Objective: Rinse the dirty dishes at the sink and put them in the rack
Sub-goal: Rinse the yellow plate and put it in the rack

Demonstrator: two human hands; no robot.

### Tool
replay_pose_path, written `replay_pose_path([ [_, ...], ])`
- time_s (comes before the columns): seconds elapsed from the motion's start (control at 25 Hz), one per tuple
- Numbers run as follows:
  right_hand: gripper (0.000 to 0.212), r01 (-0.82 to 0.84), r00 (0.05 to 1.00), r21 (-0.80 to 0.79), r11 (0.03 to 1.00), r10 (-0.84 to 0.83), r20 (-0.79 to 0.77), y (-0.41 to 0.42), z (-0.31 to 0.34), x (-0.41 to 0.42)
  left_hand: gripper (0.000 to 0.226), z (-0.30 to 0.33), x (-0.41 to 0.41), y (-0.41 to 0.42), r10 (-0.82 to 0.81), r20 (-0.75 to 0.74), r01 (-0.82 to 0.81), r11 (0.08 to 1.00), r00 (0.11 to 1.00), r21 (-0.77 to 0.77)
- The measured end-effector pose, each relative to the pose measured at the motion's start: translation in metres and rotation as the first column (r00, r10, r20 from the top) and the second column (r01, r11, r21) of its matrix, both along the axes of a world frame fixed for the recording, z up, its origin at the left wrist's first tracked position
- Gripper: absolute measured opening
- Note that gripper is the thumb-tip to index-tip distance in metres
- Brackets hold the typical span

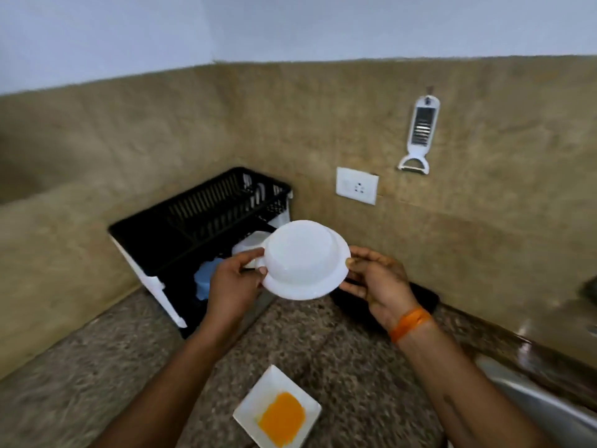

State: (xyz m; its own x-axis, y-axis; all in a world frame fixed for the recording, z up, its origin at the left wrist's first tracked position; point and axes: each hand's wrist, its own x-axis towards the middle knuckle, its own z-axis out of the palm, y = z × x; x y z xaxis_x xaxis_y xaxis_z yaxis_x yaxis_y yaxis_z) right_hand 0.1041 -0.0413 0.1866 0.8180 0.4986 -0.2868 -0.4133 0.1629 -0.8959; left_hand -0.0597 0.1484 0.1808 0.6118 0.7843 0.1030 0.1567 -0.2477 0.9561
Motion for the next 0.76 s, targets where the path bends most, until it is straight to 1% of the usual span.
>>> replay_pose_path([
  [0.16,0.014,-0.046,0.999,-0.027,0.999,0.047,0.009,0.121,0.034,0.019,0.034,0.034,0.011,0.106,0.085,-0.053,-0.079,0.992,0.995,0.101],
  [0.32,0.016,-0.054,0.999,-0.053,0.997,0.054,0.004,0.224,0.05,0.047,0.041,0.044,0.042,0.192,0.067,-0.099,-0.053,0.989,0.993,0.138],
  [0.4,0.019,-0.056,0.998,-0.075,0.996,0.055,-0.014,0.262,0.049,0.064,0.045,0.041,0.058,0.22,0.036,-0.083,-0.026,0.993,0.996,0.118],
  [0.44,0.018,-0.053,0.998,-0.089,0.995,0.052,-0.018,0.282,0.046,0.074,0.046,0.036,0.067,0.236,0.015,-0.073,-0.009,0.997,0.997,0.082],
  [0.52,0.015,-0.024,1.0,-0.118,0.993,0.022,-0.015,0.319,0.036,0.093,0.043,0.025,0.083,0.264,0.008,-0.058,-0.009,1.0,0.998,-0.017],
  [0.6,0.013,0.011,1.0,-0.146,0.989,-0.013,-0.011,0.352,0.023,0.112,0.037,0.017,0.098,0.29,0.008,-0.068,-0.013,0.997,0.998,-0.078],
  [0.64,0.009,0.024,1.0,-0.156,0.987,-0.024,-0.004,0.364,0.019,0.118,0.036,0.017,0.103,0.297,-0.012,-0.084,0.005,0.997,0.996,-0.077],
  [0.68,0.006,0.033,0.999,-0.168,0.985,-0.032,0.011,0.376,0.015,0.125,0.04,0.017,0.109,0.307,-0.044,-0.113,0.037,0.997,0.993,-0.061],
  [0.72,0.006,0.041,0.999,-0.175,0.984,-0.038,0.023,0.391,0.01,0.133,0.048,0.016,0.116,0.319,-0.08,-0.157,0.076,0.997,0.984,-0.035],
  [0.76,0.01,0.049,0.998,-0.199,0.979,-0.041,0.048,0.4,0.008,0.139,0.059,0.014,0.121,0.329,-0.103,-0.207,0.104,0.995,0.973,-0.006],
])
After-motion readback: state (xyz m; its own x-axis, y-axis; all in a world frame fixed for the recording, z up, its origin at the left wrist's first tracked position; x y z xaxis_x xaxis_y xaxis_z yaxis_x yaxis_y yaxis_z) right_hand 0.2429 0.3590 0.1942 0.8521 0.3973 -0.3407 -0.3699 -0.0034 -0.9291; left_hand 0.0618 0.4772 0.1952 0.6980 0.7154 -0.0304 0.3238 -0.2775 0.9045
